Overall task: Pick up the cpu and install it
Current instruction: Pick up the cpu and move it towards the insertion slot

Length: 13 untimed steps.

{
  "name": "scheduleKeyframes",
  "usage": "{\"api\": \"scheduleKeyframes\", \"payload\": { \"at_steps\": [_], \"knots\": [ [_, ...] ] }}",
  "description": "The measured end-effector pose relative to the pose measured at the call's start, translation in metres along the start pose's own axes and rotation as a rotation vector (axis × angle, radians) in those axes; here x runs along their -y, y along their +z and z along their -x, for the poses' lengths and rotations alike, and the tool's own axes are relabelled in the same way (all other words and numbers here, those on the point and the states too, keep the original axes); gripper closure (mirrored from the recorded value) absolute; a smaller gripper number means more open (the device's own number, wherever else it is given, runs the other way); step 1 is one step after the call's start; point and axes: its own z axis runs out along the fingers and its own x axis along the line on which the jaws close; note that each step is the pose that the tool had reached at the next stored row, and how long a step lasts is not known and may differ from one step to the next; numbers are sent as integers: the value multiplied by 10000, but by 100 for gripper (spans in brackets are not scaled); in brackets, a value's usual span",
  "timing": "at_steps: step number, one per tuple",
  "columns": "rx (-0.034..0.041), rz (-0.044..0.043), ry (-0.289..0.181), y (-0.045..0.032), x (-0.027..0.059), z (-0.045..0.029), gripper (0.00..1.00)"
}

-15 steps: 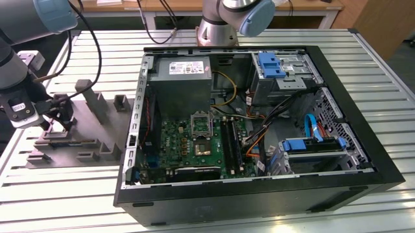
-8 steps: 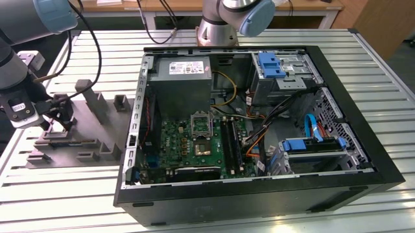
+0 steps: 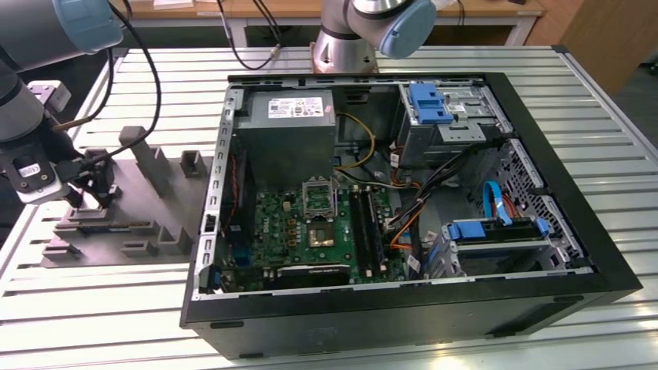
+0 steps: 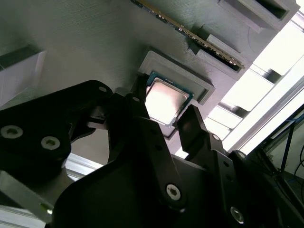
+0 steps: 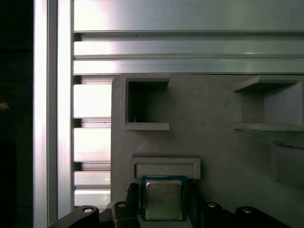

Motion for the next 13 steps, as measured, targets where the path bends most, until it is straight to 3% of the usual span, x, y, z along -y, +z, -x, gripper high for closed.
{"api": "scheduleKeyframes", "payload": {
  "at_steps": [1,2,13],
  "knots": [
    [0,0,0,0,0,0,43],
    [0,0,0,0,0,0,50],
    [1,-1,0,0,0,0,49]
  ]
}}
